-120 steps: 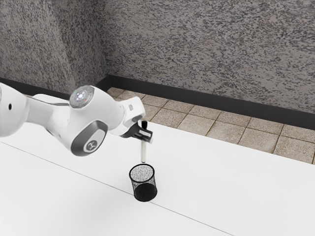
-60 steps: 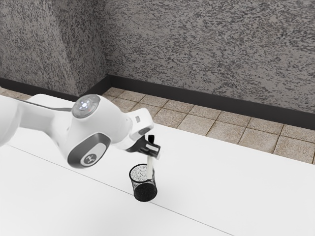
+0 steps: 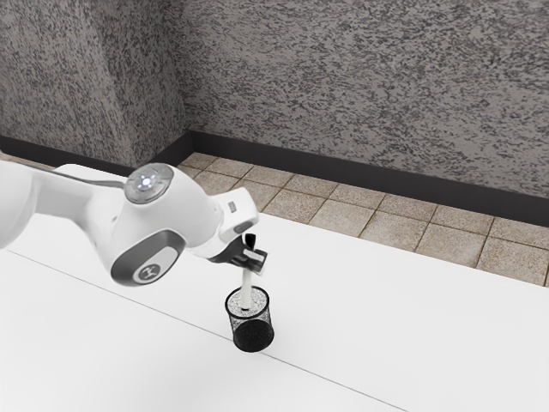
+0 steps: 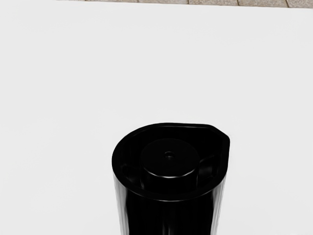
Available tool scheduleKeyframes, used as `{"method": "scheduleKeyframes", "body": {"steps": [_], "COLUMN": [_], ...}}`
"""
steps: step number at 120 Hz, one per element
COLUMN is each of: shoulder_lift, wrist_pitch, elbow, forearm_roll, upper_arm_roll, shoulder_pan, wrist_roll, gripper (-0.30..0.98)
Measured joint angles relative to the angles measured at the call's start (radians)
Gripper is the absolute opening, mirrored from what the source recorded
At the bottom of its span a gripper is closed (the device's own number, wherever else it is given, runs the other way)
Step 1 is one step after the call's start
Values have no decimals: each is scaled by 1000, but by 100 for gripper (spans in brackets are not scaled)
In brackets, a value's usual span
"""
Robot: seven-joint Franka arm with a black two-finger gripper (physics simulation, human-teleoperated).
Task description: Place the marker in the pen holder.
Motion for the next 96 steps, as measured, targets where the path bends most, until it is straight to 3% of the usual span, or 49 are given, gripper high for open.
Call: {"method": "scheduleKeyframes", "body": {"steps": [20, 42, 56, 64, 75, 96], "shoulder_lift": [6, -5, -107, -149, -105, 28], "wrist_pitch": [-1, -14, -85, -220, -528, -1007], "elbow": [2, 6, 61, 190, 535, 974], "forearm_roll": [23, 42, 42, -12, -88, -133], "upper_arm_roll": [0, 3, 22, 33, 45, 168], "shoulder_pan": [6, 15, 38, 48, 50, 56], "wrist_roll": [-13, -24, -29, -31, -27, 33], "gripper": [-5, 33, 48, 54, 59, 64]}}
